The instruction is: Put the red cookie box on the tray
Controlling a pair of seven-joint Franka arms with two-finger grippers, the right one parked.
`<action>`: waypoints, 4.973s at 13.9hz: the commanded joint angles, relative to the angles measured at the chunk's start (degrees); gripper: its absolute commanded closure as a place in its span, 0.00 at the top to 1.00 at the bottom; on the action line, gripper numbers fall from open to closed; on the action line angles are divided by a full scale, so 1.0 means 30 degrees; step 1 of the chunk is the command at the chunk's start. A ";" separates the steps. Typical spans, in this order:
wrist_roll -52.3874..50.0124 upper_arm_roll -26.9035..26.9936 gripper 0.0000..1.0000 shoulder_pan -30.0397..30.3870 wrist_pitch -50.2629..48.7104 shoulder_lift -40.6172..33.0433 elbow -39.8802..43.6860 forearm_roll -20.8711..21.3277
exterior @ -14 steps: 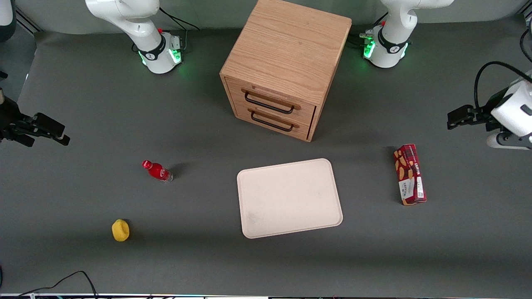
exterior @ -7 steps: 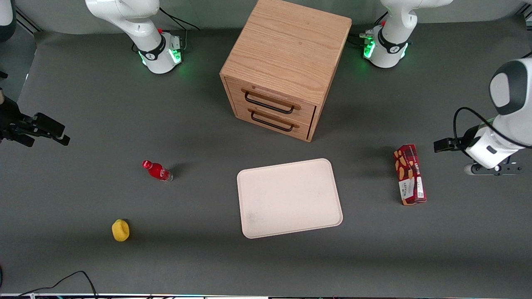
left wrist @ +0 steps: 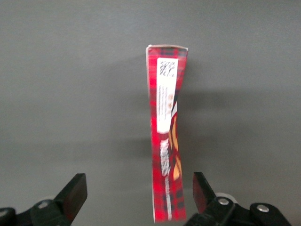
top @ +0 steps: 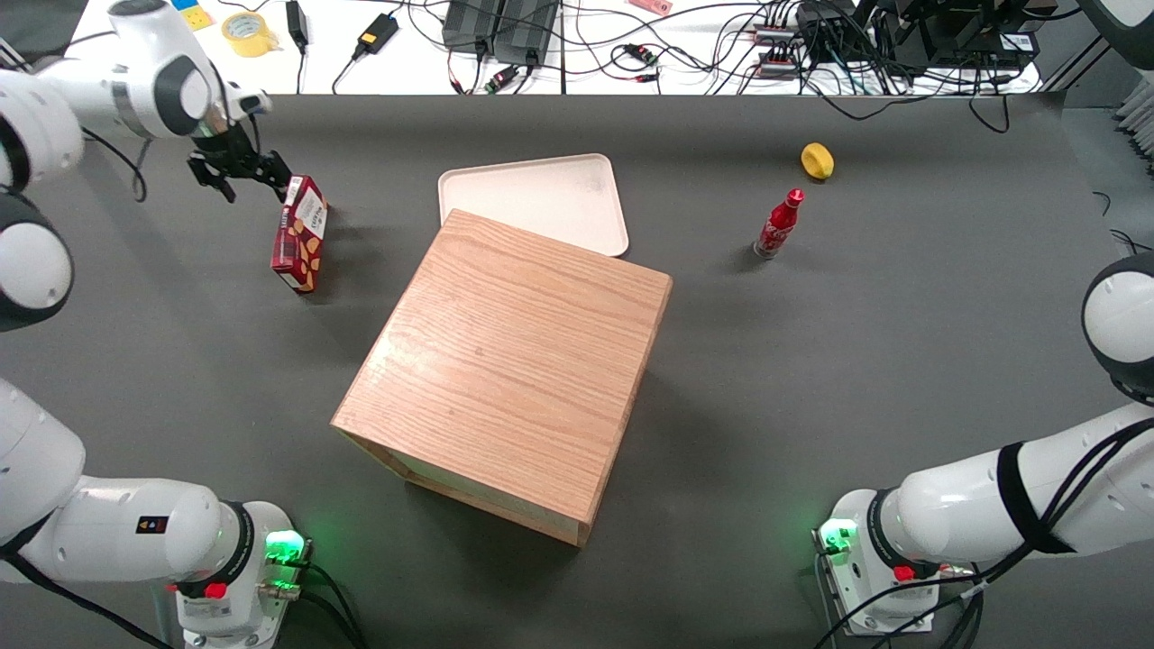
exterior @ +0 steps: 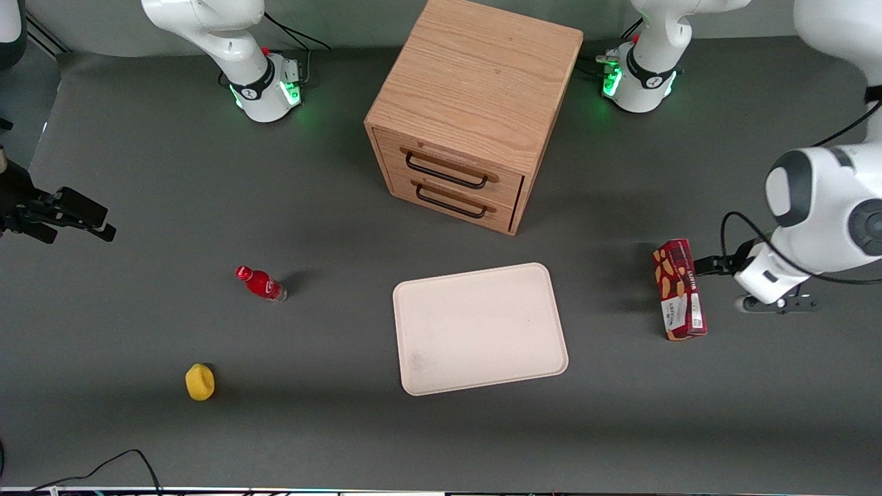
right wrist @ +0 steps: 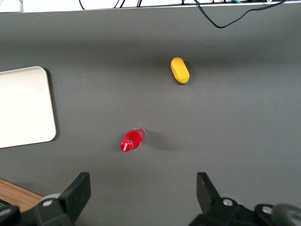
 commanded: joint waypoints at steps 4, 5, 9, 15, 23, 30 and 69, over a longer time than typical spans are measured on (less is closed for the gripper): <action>0.0451 0.0106 0.19 -0.1119 0.2560 0.1964 0.0052 0.0059; 0.0803 0.0106 0.02 -0.0943 0.2443 0.1935 0.0052 0.0119; 0.1745 0.0135 0.00 -0.0648 0.1974 0.1847 0.0722 -0.0113; -0.5653 -0.0944 0.00 -0.3250 -0.5200 0.3072 0.8244 -0.0754; -1.1347 -0.1183 0.00 -0.7298 -0.3076 0.7674 1.2123 -0.1023; -1.2082 -0.1154 0.99 -0.7680 -0.1514 0.8703 1.2035 -0.0907; -0.1625 -0.1212 1.00 0.0055 -0.9423 -0.6386 0.4885 0.0325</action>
